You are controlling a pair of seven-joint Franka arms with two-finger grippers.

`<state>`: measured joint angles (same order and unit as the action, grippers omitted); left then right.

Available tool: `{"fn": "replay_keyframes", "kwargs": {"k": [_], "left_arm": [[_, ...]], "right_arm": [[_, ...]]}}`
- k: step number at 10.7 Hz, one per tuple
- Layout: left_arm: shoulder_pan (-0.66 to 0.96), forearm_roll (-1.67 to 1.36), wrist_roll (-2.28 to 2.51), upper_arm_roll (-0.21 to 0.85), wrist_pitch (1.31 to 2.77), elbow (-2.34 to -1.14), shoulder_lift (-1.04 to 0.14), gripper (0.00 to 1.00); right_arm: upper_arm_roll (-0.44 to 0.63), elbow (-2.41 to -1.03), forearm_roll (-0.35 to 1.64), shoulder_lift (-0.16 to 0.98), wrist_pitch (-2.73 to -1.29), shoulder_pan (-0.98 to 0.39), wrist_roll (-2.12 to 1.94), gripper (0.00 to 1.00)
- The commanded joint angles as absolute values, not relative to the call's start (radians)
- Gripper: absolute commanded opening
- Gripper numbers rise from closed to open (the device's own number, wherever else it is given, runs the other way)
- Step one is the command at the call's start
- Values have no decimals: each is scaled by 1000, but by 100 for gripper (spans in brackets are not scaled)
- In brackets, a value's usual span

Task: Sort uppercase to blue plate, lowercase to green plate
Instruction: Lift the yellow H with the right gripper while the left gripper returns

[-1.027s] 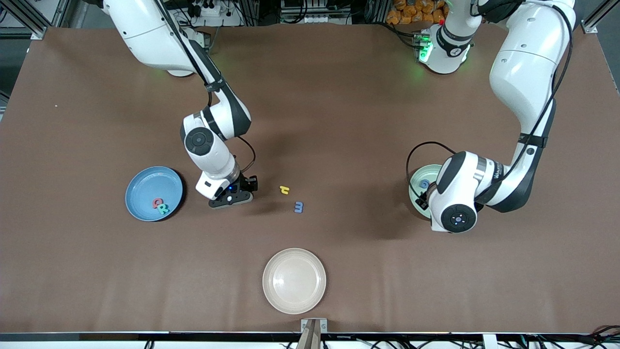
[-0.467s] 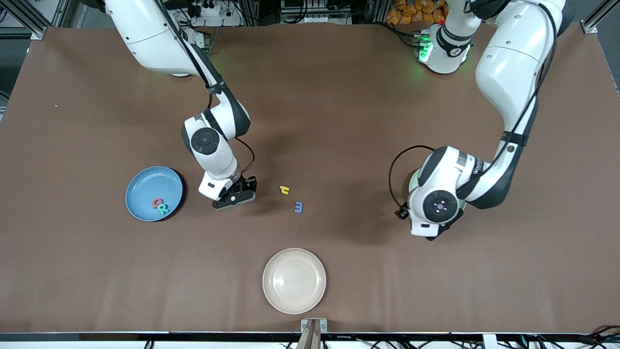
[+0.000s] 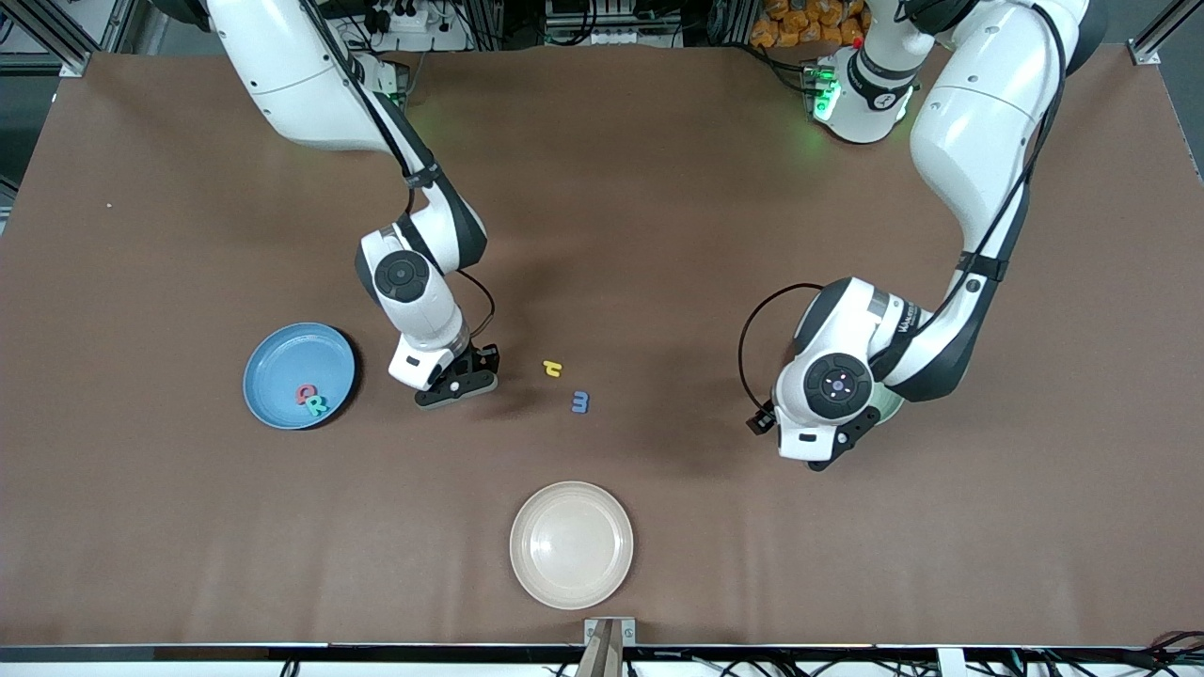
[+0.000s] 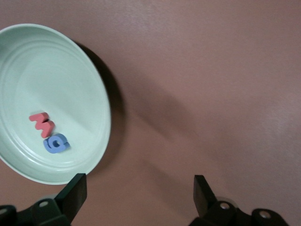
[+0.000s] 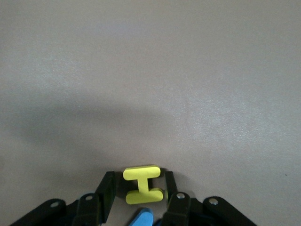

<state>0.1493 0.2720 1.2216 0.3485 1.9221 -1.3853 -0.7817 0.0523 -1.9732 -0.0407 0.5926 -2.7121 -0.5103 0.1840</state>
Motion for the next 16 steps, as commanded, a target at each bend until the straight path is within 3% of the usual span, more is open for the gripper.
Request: {"fn": "replay_keyframes", "kwargs": {"k": [1,16], "left_arm": [[156,262,1250,341,1972,-1394,-779,100],[175,264,1269,336,2031,-1396,-787,100]], "right_arm": [[51,-1977,-60,600,-2738,-505,183,49],[52,-1987,-89,600,-2747,-500,163,34]]}}
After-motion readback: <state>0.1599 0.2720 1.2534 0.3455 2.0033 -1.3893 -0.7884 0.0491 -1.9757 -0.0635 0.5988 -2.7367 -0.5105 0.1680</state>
